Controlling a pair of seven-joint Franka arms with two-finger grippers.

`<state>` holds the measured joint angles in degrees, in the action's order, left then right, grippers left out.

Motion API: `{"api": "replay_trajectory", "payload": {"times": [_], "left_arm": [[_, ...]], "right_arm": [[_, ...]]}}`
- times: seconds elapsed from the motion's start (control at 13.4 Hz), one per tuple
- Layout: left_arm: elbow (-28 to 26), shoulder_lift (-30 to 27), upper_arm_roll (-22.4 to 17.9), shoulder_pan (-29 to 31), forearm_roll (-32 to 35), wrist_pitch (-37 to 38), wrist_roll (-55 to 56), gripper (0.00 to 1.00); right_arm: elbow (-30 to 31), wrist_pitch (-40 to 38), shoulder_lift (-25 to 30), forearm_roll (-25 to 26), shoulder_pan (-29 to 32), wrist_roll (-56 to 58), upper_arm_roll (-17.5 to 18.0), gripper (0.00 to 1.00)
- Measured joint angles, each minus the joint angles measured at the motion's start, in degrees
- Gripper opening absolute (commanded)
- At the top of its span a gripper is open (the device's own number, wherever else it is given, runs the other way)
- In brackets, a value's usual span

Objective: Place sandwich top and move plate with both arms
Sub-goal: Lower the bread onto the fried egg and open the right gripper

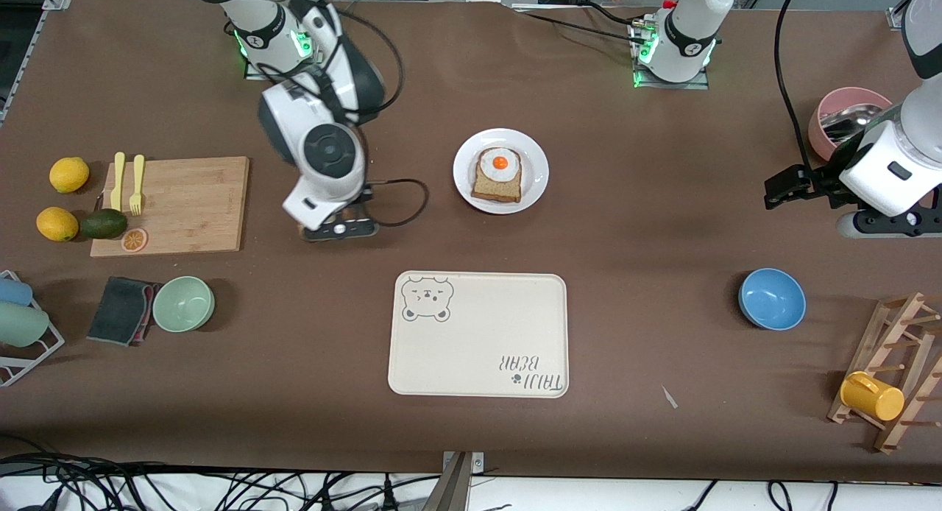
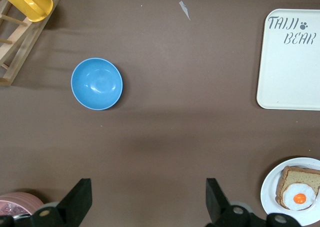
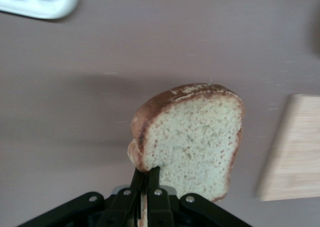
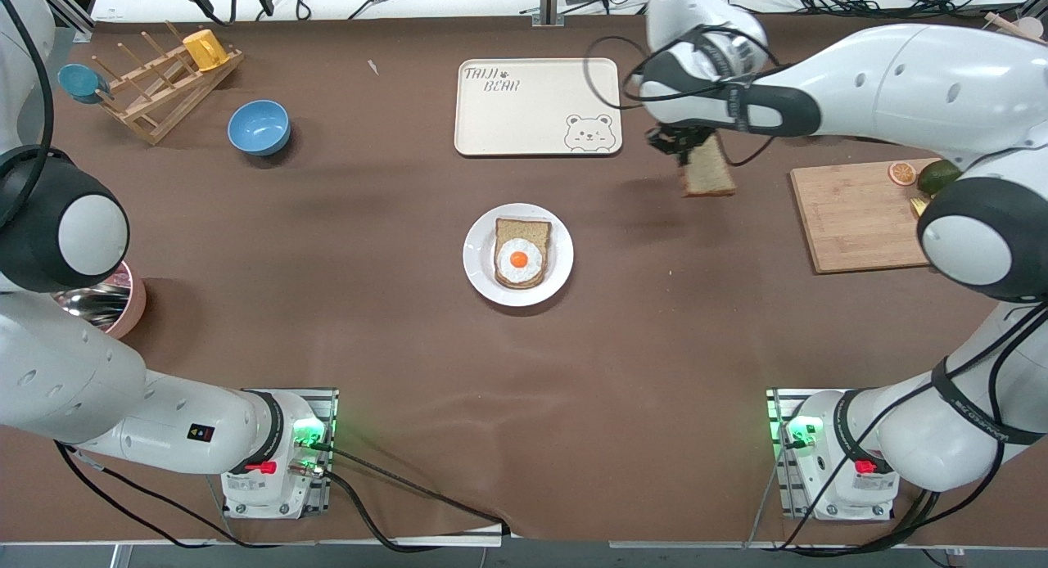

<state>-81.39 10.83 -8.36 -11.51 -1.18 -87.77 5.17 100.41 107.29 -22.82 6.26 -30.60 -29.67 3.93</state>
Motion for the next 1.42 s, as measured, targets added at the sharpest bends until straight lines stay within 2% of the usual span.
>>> {"api": "replay_trajectory", "payload": {"times": [0.6, 0.97, 1.05, 1.12, 1.2, 1.42], "left_arm": [[0.00, 0.00, -0.22, 0.00, 0.00, 0.00, 0.00, 1.00], [0.00, 0.00, -0.24, 0.00, 0.00, 0.00, 0.00, 1.00], [0.00, 0.00, -0.24, 0.00, 0.00, 0.00, 0.00, 1.00], [0.00, 0.00, -0.24, 0.00, 0.00, 0.00, 0.00, 1.00], [0.00, 0.00, -0.24, 0.00, 0.00, 0.00, 0.00, 1.00], [0.00, 0.00, -0.25, 0.00, 0.00, 0.00, 0.00, 1.00]], "right_arm": [[-16.00, 0.73, -11.28, -8.99, -16.27, -24.80, 0.29, 0.00], [-19.66, 10.36, -18.70, -9.58, -22.37, -31.69, 0.33, 0.00], [-19.78, 11.30, -19.18, -9.59, -22.92, -31.91, 0.33, 0.05], [-19.94, 11.56, -19.48, -9.59, -23.24, -32.23, 0.32, 0.67], [-20.04, 11.67, -19.67, -9.59, -23.35, -32.38, 0.30, 1.00], [-20.13, 13.51, -19.76, -9.37, -23.34, -32.34, -0.12, 1.00]]}}
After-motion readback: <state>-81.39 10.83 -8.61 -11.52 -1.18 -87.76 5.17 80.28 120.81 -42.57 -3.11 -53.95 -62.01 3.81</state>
